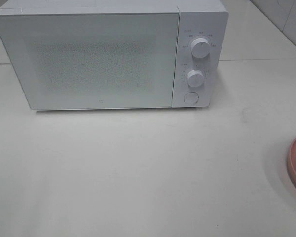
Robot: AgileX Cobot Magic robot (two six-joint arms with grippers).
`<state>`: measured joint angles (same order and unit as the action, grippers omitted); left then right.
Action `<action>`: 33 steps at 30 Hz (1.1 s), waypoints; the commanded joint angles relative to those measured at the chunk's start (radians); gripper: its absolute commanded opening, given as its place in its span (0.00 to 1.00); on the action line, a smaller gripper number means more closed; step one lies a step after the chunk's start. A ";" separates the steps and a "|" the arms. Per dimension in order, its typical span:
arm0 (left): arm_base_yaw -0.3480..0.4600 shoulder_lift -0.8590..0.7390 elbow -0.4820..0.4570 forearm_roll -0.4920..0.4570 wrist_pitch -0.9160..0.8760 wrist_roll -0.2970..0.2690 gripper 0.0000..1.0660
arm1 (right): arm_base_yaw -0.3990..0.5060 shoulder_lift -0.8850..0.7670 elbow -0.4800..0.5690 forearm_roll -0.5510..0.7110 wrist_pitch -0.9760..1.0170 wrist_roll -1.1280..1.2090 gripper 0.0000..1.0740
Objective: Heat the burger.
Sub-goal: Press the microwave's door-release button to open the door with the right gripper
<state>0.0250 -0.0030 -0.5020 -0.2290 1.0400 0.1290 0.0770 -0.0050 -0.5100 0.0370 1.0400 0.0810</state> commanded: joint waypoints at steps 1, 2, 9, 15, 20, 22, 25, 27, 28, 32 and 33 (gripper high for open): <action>0.003 0.002 0.002 -0.003 -0.002 -0.004 0.94 | -0.003 -0.024 0.001 -0.006 0.000 -0.005 0.71; 0.003 0.002 0.002 -0.003 -0.002 -0.004 0.94 | -0.003 -0.024 0.001 -0.006 0.000 -0.005 0.71; 0.003 0.002 0.002 -0.003 -0.002 -0.004 0.94 | -0.003 -0.024 0.001 -0.006 0.000 -0.005 0.71; 0.003 0.002 0.002 -0.003 -0.002 -0.004 0.94 | -0.003 -0.024 0.001 -0.006 0.000 -0.005 0.71; 0.003 0.002 0.002 -0.003 -0.002 -0.004 0.94 | -0.003 0.023 -0.002 -0.005 -0.002 -0.004 0.71; 0.003 0.002 0.002 -0.003 -0.002 -0.004 0.94 | -0.003 0.088 -0.020 0.004 -0.029 -0.001 0.71; 0.003 0.002 0.002 -0.003 -0.002 -0.003 0.94 | -0.003 0.135 -0.025 0.012 -0.072 -0.001 0.71; 0.003 0.002 0.002 -0.003 -0.002 -0.003 0.94 | -0.003 0.148 -0.025 0.012 -0.081 -0.001 0.71; 0.003 0.002 0.002 -0.003 -0.002 -0.003 0.94 | -0.003 0.175 -0.025 0.012 -0.103 -0.001 0.71; 0.003 0.002 0.002 -0.003 -0.002 -0.003 0.94 | -0.003 0.216 -0.023 0.012 -0.151 -0.002 0.71; 0.003 0.002 0.002 -0.003 -0.002 -0.003 0.94 | -0.003 0.230 -0.023 0.012 -0.164 -0.002 0.71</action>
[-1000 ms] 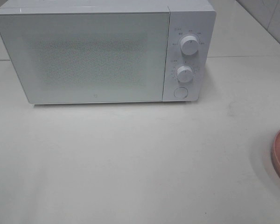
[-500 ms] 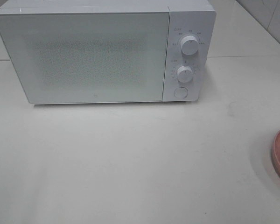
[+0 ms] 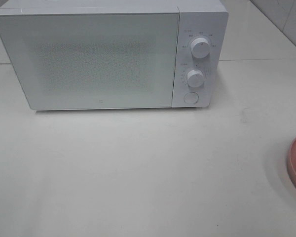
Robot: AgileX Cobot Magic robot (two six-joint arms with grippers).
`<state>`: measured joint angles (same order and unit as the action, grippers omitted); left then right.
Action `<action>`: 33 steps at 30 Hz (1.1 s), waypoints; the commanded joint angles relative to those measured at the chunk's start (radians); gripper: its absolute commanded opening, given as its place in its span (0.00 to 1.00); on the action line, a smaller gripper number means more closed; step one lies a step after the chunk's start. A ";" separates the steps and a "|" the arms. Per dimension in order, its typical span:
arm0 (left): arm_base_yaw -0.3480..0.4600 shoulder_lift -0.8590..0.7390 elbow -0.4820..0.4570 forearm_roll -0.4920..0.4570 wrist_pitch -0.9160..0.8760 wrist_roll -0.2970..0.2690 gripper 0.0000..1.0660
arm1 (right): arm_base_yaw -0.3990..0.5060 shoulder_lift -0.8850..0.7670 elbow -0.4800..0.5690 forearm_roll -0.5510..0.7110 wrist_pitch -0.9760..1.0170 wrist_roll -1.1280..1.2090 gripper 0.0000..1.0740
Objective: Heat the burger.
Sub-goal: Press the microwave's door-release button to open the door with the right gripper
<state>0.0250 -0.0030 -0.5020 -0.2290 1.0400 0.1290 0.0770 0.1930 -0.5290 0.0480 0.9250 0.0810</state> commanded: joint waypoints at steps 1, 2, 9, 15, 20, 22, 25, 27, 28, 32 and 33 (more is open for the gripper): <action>0.003 0.002 0.002 -0.003 -0.002 -0.003 0.94 | -0.003 0.057 -0.004 0.001 -0.074 -0.002 0.71; 0.003 0.002 0.002 -0.003 -0.002 -0.003 0.94 | -0.003 0.057 -0.004 0.001 -0.074 -0.002 0.71; 0.003 0.002 0.002 -0.003 -0.002 -0.003 0.94 | -0.003 0.147 0.005 0.001 -0.167 -0.005 0.71; 0.003 0.002 0.002 -0.003 -0.002 -0.003 0.94 | -0.003 0.214 0.029 0.001 -0.254 -0.005 0.71; 0.003 0.002 0.002 -0.003 -0.002 -0.003 0.94 | -0.003 0.279 0.032 0.001 -0.328 -0.005 0.71; 0.003 0.002 0.002 -0.003 -0.002 -0.003 0.94 | -0.003 0.326 0.032 0.001 -0.377 -0.005 0.71; 0.003 0.002 0.002 -0.003 -0.002 -0.003 0.94 | -0.003 0.381 0.032 0.001 -0.421 -0.005 0.71; 0.003 0.002 0.002 -0.003 -0.002 -0.003 0.94 | -0.003 0.415 0.032 0.001 -0.450 -0.005 0.71; 0.003 0.002 0.002 -0.003 -0.002 -0.003 0.94 | -0.003 0.415 0.032 0.001 -0.450 -0.005 0.71; 0.003 0.002 0.002 -0.003 -0.002 -0.003 0.94 | -0.003 0.501 0.032 0.001 -0.512 -0.005 0.71; 0.003 0.002 0.002 -0.003 -0.002 -0.003 0.94 | -0.003 0.514 0.032 0.001 -0.524 -0.005 0.71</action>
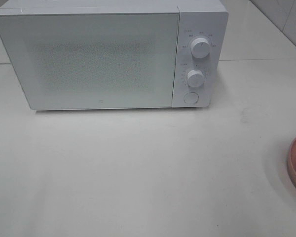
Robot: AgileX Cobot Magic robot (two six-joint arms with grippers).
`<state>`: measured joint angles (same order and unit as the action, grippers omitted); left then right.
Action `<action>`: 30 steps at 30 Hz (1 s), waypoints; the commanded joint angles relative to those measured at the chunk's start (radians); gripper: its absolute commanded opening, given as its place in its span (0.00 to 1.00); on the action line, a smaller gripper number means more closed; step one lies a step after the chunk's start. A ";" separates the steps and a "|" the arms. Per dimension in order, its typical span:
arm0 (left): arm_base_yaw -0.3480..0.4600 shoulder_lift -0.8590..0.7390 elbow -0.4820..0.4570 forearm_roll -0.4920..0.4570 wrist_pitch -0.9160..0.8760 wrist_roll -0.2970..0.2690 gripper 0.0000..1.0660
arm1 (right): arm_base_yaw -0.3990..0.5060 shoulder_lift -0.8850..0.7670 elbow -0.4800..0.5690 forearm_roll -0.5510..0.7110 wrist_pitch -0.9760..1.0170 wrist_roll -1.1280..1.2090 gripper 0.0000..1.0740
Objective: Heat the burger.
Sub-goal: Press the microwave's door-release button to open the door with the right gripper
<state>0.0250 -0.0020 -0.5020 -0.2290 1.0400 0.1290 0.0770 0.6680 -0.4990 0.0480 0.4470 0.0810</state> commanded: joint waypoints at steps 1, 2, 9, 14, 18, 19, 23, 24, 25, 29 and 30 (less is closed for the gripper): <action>0.003 0.001 0.002 -0.003 -0.002 -0.003 0.94 | -0.003 0.039 0.002 0.001 -0.046 -0.005 0.71; 0.003 0.001 0.002 -0.003 -0.002 -0.003 0.94 | -0.003 0.055 0.002 0.001 -0.061 -0.005 0.71; 0.003 0.001 0.002 -0.003 -0.002 -0.003 0.94 | -0.003 0.190 0.002 -0.003 -0.214 -0.003 0.71; 0.003 0.001 0.002 -0.003 -0.002 -0.003 0.94 | -0.003 0.264 0.002 -0.011 -0.325 -0.003 0.71; 0.003 0.001 0.002 -0.003 -0.002 -0.003 0.94 | -0.003 0.359 0.002 -0.048 -0.471 -0.003 0.71; 0.003 0.001 0.002 -0.003 -0.002 -0.003 0.94 | -0.003 0.391 0.002 -0.060 -0.529 -0.003 0.71; 0.003 0.001 0.002 -0.003 -0.002 -0.003 0.94 | -0.003 0.442 0.002 -0.065 -0.621 -0.008 0.71; 0.003 0.001 0.002 -0.003 -0.002 -0.003 0.94 | -0.003 0.457 0.005 -0.073 -0.655 -0.011 0.71; 0.003 0.001 0.002 -0.003 -0.002 -0.003 0.94 | -0.003 0.457 0.005 -0.073 -0.655 -0.011 0.71; 0.003 0.001 0.002 -0.003 -0.002 -0.003 0.94 | -0.003 0.526 0.058 -0.084 -0.863 -0.049 0.71; 0.003 0.001 0.002 -0.003 -0.002 -0.003 0.94 | -0.003 0.538 0.068 -0.082 -0.899 -0.056 0.71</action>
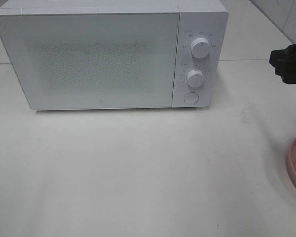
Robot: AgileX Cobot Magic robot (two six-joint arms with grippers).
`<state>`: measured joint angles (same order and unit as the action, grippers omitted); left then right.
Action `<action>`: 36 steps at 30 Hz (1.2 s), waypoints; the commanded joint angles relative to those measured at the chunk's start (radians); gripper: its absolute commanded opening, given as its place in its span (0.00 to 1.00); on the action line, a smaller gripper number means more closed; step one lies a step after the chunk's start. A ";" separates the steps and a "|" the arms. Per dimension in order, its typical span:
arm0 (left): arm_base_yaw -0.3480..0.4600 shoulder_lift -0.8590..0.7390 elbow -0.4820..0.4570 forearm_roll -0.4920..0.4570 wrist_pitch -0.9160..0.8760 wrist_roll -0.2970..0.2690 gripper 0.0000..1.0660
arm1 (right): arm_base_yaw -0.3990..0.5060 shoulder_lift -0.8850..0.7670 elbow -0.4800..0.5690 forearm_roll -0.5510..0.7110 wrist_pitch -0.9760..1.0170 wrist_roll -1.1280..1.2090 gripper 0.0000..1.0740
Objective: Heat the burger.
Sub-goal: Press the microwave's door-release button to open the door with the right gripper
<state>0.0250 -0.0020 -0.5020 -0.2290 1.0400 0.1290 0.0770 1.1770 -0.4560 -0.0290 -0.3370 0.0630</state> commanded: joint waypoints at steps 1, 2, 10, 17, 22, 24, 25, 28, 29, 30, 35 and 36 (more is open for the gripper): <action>0.003 0.001 0.002 -0.003 -0.002 -0.003 0.94 | -0.003 0.055 0.046 0.007 -0.169 -0.044 0.71; 0.003 0.001 0.002 -0.003 -0.002 -0.003 0.94 | -0.003 0.055 0.046 0.007 -0.169 -0.044 0.71; 0.003 0.001 0.002 -0.003 -0.002 -0.003 0.94 | 0.113 0.139 0.092 0.204 -0.306 -0.185 0.71; 0.003 0.001 0.002 -0.003 -0.002 -0.003 0.94 | 0.292 0.231 0.102 0.454 -0.433 -0.346 0.71; 0.003 0.001 0.002 -0.003 -0.002 -0.003 0.94 | 0.413 0.285 0.102 0.613 -0.553 -0.399 0.71; 0.003 0.001 0.002 -0.003 -0.002 -0.003 0.94 | 0.487 0.315 0.102 0.698 -0.620 -0.406 0.71; 0.003 0.001 0.002 -0.003 -0.002 -0.003 0.94 | 0.487 0.315 0.102 0.698 -0.620 -0.406 0.71; 0.003 0.001 0.002 -0.003 -0.002 -0.003 0.94 | 0.556 0.352 0.101 0.759 -0.672 -0.406 0.71; 0.003 0.001 0.002 -0.003 -0.002 -0.003 0.94 | 0.603 0.375 0.101 0.793 -0.701 -0.405 0.71; 0.003 0.001 0.002 -0.003 -0.002 -0.003 0.94 | 0.623 0.386 0.101 0.810 -0.716 -0.405 0.71; 0.003 0.001 0.002 -0.003 -0.002 -0.003 0.94 | 0.697 0.428 0.094 0.878 -0.750 -0.402 0.71; 0.003 0.001 0.002 -0.003 -0.002 -0.003 0.94 | 0.697 0.428 0.094 0.878 -0.750 -0.402 0.71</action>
<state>0.0250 -0.0020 -0.5020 -0.2290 1.0400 0.1290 0.7670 1.6030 -0.3570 0.8370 -1.0680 -0.3290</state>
